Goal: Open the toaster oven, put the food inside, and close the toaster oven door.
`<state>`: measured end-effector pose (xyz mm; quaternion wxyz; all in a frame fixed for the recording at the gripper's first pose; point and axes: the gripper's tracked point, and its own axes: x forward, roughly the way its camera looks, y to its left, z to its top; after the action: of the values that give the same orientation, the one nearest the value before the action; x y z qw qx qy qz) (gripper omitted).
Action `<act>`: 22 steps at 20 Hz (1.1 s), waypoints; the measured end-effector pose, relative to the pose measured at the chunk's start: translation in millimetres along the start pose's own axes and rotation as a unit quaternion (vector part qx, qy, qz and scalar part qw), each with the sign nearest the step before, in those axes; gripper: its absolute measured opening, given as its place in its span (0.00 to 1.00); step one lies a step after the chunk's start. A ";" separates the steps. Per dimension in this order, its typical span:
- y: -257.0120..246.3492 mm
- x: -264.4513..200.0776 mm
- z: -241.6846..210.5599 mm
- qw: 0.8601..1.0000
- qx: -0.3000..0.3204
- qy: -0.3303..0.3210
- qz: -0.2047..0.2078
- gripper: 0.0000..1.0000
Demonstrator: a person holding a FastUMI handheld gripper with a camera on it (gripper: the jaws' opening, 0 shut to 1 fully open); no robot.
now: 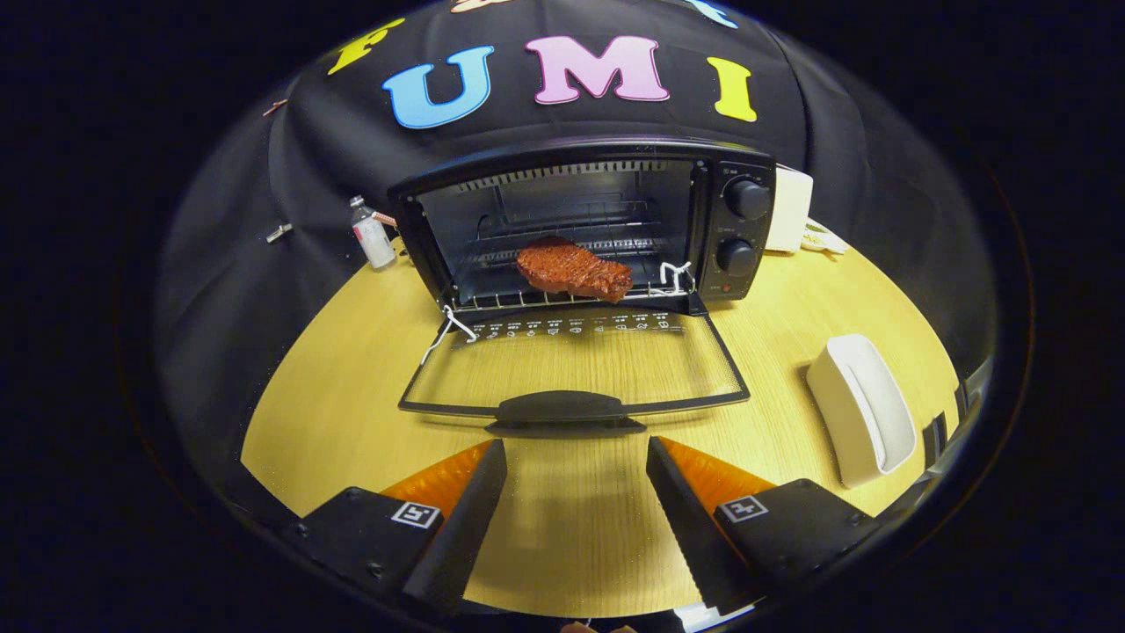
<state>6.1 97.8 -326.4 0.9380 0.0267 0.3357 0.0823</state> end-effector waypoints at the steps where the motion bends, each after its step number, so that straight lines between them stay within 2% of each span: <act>1: 0.1 4.3 1.5 1.000 -0.002 0.001 -0.003 0.98; 3: -0.4 17.3 6.2 1.000 -0.005 -0.005 -0.010 0.98; 8: 6.6 20.8 2.5 1.000 -0.009 -0.003 0.003 0.98; 15: 6.5 20.5 -4.4 0.998 -0.061 0.008 0.003 0.95; 19: 7.4 20.1 -5.2 0.998 -0.054 0.015 0.002 0.98; 22: 5.6 22.7 -1.7 1.000 -0.020 0.013 -0.011 0.95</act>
<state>21.5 107.3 -341.3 0.9347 0.0030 0.3465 0.0791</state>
